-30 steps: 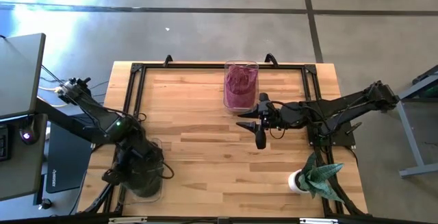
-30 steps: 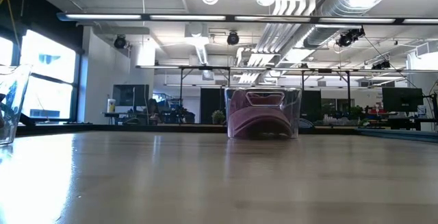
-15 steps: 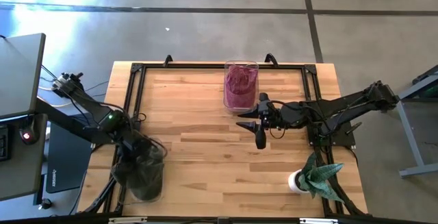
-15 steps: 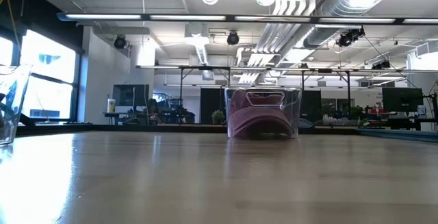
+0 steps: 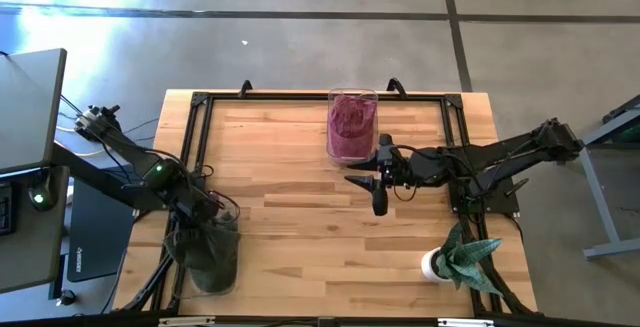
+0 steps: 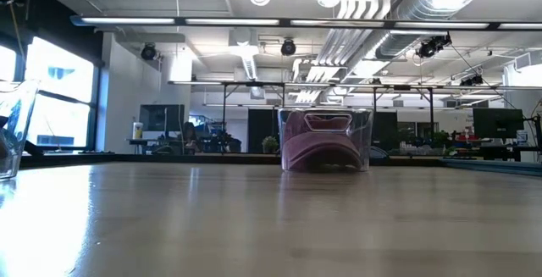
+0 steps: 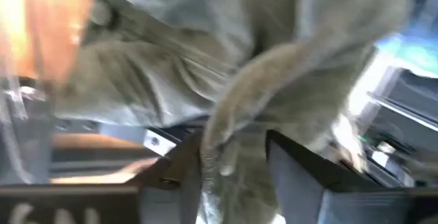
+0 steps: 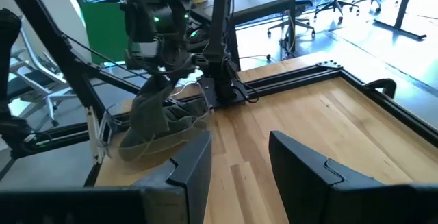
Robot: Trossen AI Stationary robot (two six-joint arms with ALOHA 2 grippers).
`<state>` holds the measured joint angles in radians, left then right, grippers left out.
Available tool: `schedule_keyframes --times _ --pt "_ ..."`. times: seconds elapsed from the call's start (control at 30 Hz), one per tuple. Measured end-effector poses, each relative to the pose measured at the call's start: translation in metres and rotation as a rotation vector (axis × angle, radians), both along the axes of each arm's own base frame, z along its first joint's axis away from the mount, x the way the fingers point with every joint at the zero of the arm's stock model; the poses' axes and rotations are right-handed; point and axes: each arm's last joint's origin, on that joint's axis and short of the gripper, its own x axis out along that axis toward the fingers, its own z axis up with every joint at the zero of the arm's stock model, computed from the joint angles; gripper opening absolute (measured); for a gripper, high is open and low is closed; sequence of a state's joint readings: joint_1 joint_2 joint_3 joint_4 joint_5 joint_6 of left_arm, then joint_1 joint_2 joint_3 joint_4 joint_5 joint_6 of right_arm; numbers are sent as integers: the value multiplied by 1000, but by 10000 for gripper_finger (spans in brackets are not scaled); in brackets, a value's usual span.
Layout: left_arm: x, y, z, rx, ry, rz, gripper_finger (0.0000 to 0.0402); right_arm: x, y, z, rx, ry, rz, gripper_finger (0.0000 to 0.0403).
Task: Pick & Place hat
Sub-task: Put the black cap into the bottom transparent bin
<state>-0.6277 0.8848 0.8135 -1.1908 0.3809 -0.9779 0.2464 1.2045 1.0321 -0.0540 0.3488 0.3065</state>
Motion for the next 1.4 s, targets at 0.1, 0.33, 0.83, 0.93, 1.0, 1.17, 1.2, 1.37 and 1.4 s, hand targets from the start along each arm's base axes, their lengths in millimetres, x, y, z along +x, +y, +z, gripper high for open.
schedule_keyframes --times 0.1,0.33,0.83,0.93,1.0,1.17,1.2,1.37,1.4 --pt "0 -2 12 -72 23 7 174 1 -3 0 3 1 1 142" --pt "6 -8 57 -247 -46 104 174 2 -12 0 4 2 -24 142" --pt "66 -42 72 -282 -350 350 76 2 -13 -5 -7 59 84 142" --pt "87 -58 53 -232 -296 340 58 1 -12 -7 -25 88 105 142" --pt "93 -63 34 -147 -181 341 45 1 -12 -9 -28 100 108 142" --pt "99 -69 -5 49 94 358 11 0 -11 -11 -33 125 154 142" --pt "100 -69 -11 84 128 366 5 0 -11 -11 -34 131 168 142" --pt "98 -66 -25 245 212 403 4 -1 -10 -13 -27 154 202 142" --pt "97 -64 -26 277 213 407 4 -1 -10 -14 -27 156 202 142"
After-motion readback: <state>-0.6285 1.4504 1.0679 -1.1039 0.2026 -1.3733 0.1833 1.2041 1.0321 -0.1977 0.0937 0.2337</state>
